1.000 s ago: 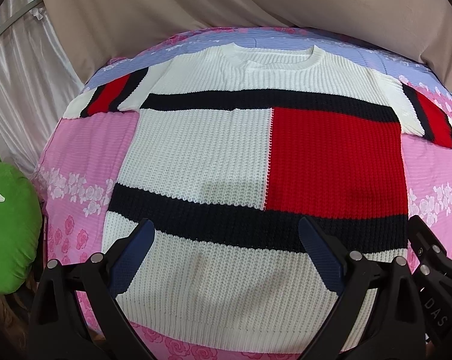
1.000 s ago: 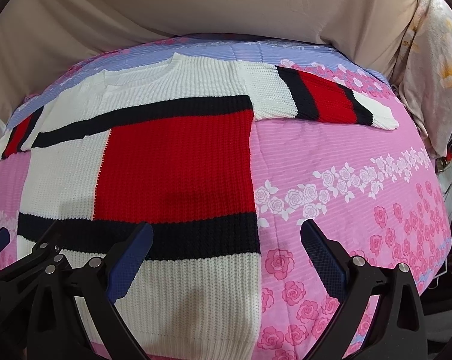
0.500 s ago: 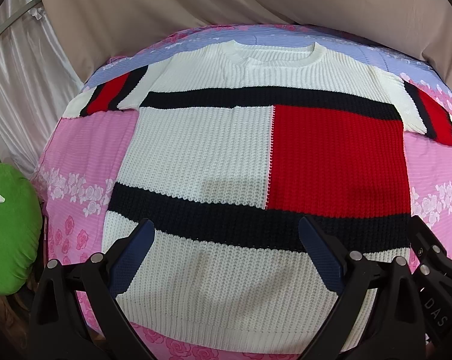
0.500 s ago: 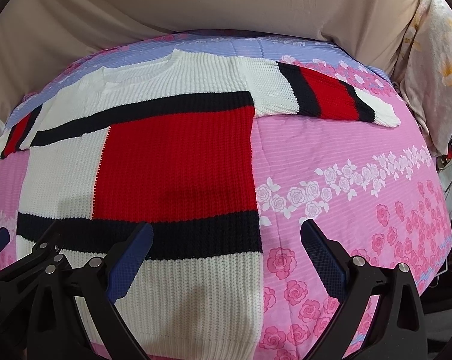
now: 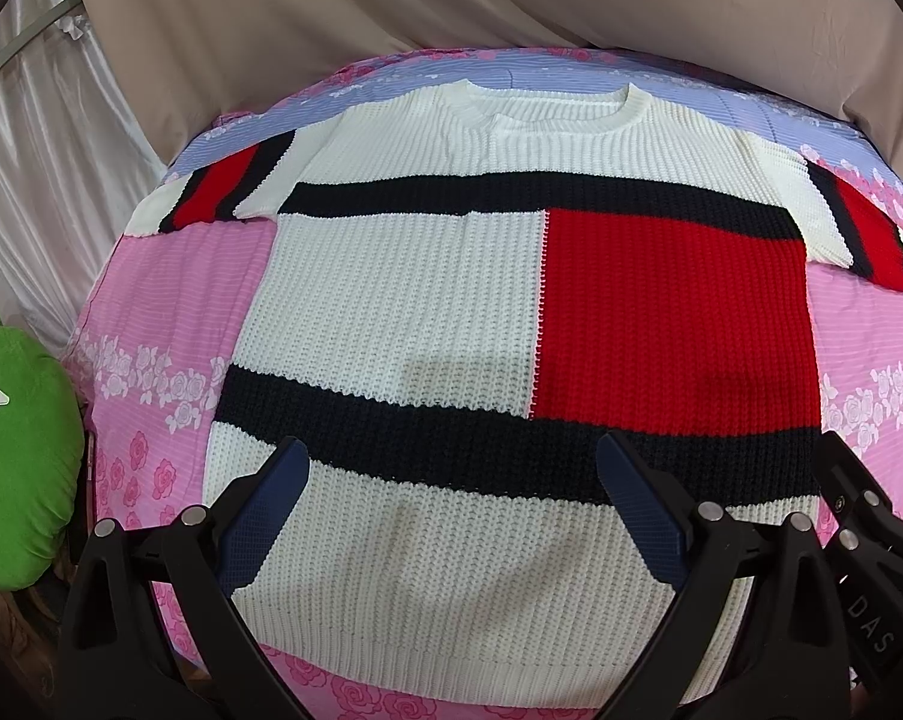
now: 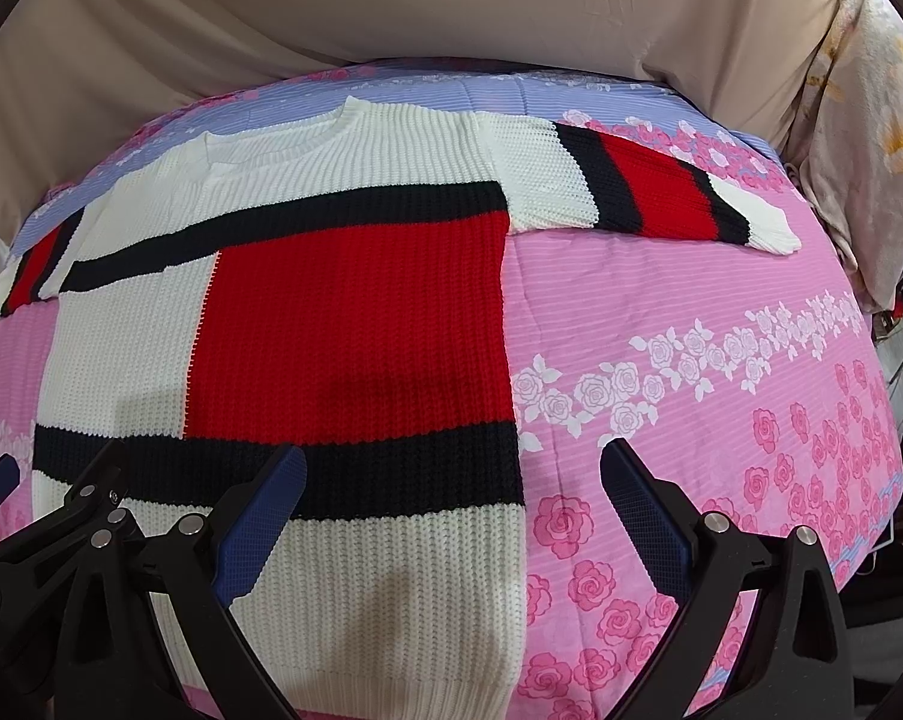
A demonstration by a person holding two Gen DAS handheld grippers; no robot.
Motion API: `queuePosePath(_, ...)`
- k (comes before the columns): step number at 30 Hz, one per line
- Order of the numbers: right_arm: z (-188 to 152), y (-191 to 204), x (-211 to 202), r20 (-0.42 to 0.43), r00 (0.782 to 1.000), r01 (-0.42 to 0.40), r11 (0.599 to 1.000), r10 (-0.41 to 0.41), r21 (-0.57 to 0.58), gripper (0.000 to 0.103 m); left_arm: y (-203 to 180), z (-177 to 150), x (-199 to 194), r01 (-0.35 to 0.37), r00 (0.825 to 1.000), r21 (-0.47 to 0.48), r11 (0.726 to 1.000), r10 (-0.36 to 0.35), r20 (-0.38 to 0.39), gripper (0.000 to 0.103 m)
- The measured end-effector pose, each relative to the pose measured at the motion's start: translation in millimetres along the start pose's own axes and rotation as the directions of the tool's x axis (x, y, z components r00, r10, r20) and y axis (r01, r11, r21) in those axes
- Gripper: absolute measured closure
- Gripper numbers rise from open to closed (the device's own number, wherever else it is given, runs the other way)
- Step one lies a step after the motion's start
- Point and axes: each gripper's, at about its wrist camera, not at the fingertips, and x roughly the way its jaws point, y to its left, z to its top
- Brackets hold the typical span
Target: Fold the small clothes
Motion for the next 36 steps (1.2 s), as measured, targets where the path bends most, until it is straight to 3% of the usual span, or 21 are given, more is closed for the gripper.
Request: queuePosePath(36, 4.3, 0.1, 9.2, -0.025, 1.0, -0.002, 1.0, 0.002, 0.001, 0.006, 1.1, -1.6, 4.7, -0.005, 1.0, -0.002, 1.0, 0.005, -0.011, 0.009)
